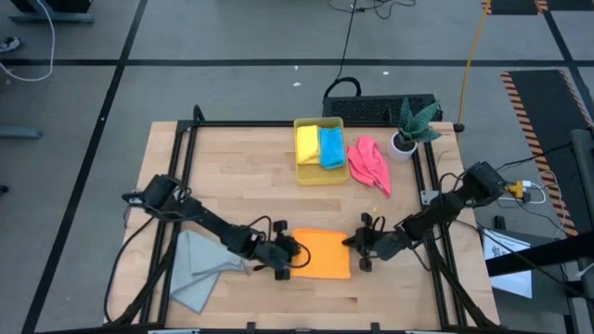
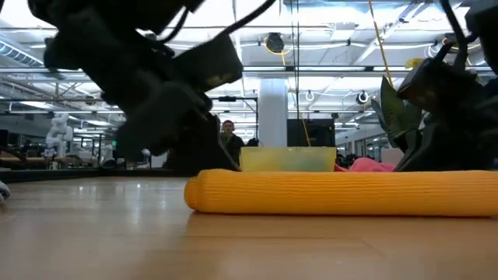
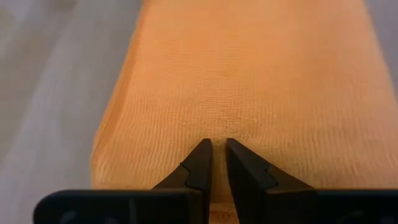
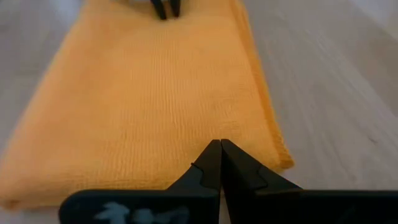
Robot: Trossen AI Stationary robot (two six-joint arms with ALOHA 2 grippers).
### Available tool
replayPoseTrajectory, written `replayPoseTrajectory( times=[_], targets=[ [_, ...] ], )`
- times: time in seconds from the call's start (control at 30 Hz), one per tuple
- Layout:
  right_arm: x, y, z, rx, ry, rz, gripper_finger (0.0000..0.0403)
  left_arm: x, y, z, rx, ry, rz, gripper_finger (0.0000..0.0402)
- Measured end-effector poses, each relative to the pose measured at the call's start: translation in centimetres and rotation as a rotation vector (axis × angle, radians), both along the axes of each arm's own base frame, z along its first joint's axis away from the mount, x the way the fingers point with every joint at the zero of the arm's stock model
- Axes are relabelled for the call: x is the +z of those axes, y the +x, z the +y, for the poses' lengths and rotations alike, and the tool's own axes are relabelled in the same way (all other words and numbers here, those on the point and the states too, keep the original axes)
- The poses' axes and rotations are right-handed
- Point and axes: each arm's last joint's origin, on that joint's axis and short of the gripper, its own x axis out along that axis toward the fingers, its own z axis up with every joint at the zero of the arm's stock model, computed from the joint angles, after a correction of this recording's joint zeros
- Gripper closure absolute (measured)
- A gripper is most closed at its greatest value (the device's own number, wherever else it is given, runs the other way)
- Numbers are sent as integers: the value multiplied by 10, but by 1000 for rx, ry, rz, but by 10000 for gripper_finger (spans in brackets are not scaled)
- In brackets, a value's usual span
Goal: Fold microfiber towels
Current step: Fold the orange microfiber towel
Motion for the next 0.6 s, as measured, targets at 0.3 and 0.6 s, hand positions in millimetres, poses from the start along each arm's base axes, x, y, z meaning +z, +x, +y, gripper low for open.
replayPoseTrajectory(
  times=[0.3,0.6],
  targets=[
    [4,-9,14,119,41,58,403,1,10,40,133,271,2,350],
    [22,2,29,116,-91,-69,403,32,4,24,147,153,-108,350]
  ],
)
